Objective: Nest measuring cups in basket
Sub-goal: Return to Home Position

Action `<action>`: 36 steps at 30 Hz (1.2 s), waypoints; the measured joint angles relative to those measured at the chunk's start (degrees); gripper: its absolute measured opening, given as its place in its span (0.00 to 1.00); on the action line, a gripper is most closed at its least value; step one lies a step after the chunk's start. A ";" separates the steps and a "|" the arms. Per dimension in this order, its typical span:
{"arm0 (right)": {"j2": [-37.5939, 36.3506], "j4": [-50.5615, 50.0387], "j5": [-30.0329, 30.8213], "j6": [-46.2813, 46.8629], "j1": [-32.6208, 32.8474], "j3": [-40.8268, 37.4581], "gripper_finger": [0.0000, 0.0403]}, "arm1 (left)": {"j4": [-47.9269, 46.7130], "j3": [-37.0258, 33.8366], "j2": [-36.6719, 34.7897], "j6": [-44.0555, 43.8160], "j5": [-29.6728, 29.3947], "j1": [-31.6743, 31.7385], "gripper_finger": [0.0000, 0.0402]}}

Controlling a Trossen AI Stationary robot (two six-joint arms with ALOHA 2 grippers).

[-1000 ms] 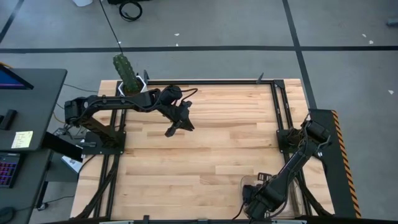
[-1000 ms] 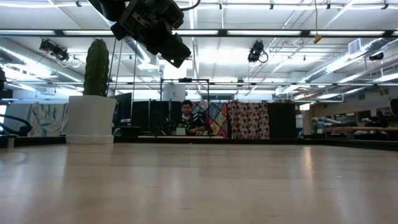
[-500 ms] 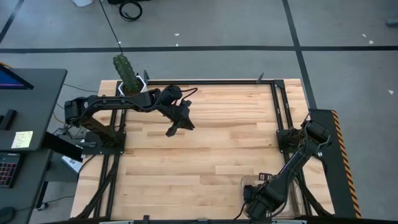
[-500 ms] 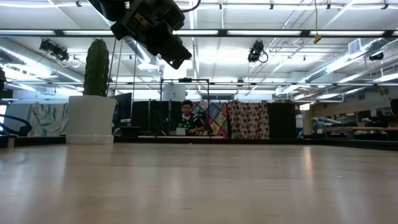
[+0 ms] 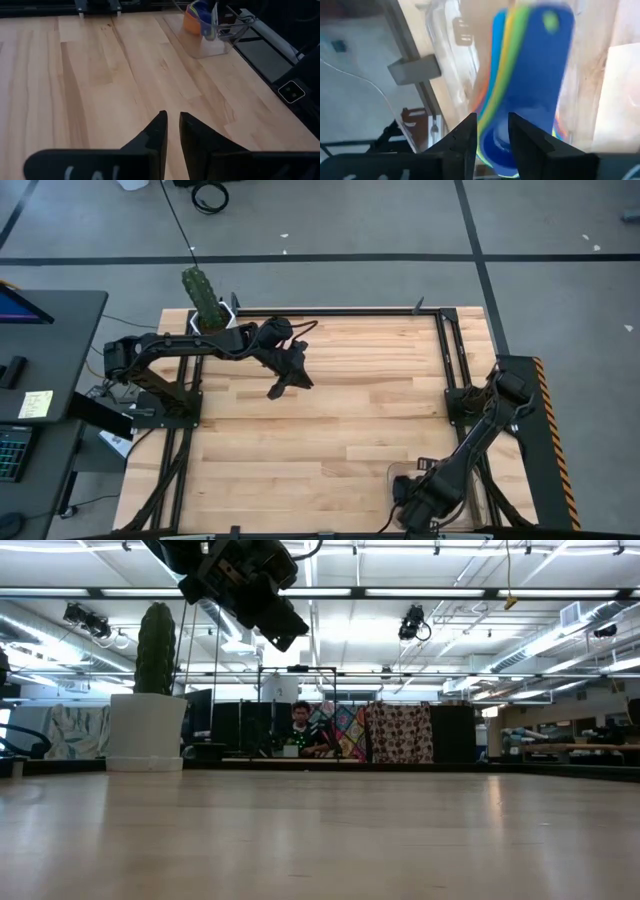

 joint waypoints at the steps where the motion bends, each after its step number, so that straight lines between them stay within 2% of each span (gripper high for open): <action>1: -0.44 0.01 0.56 0.46 0.01 0.00 0.28 | 0.27 0.00 0.00 -0.01 -0.01 0.00 0.13; 15: -4.94 0.05 1.29 4.32 0.17 0.02 0.28 | 1.03 0.00 0.02 -0.01 0.00 0.00 0.13; 25: -10.59 0.07 1.33 14.65 0.03 0.02 0.28 | -0.40 0.00 0.00 0.00 0.32 0.00 0.13; 33: -16.17 0.33 2.75 27.16 -0.06 0.02 0.28 | -3.26 0.00 0.01 0.11 8.84 -0.11 0.13; 36: -17.29 0.34 2.76 30.02 -0.33 0.02 0.28 | -6.35 0.00 0.00 3.27 10.22 -0.09 0.13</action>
